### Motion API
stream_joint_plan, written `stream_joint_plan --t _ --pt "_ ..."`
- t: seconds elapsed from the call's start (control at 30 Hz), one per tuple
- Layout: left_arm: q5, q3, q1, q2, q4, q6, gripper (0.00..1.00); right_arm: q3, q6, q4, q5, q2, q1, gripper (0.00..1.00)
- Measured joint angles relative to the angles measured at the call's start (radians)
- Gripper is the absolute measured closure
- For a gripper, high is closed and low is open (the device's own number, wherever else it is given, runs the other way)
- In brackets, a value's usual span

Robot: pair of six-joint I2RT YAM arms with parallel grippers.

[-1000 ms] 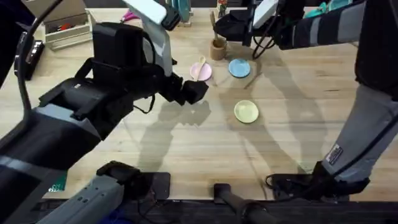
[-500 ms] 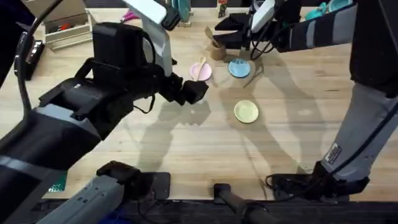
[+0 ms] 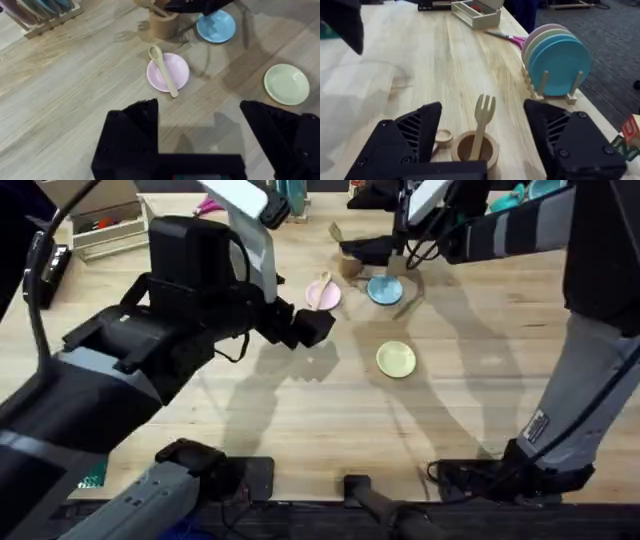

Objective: Pick up a utensil and set it on the pink plate, then put the other utensil in the container.

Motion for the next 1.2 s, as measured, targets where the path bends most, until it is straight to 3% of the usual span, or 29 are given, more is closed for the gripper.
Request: stream_joint_plan --t 0.57,0.77,1.0,1.13,1.17,1.2 --pt "0.000 0.000 0.000 0.000 0.000 0.000 0.008 0.000 0.207 -0.010 -0.018 -0.090 -0.020 0.003" --pt "0.000 0.000 0.000 0.000 0.000 0.000 0.007 0.000 0.216 -0.124 0.084 -0.129 -0.024 0.005" --pt "0.000 0.000 0.000 0.000 0.000 0.000 0.007 0.006 0.150 -0.484 0.268 -0.184 -0.024 0.004" --pt "0.000 0.000 0.000 0.000 0.000 0.000 0.007 0.039 0.052 -0.766 0.412 -0.254 -0.024 0.004" --pt "0.000 0.000 0.000 0.000 0.000 0.000 0.007 0.070 0.015 -0.938 0.508 -0.317 -0.024 0.004" --pt "0.000 0.000 0.000 0.000 0.000 0.000 0.007 0.079 0.005 -0.992 0.543 -0.341 -0.024 0.004"
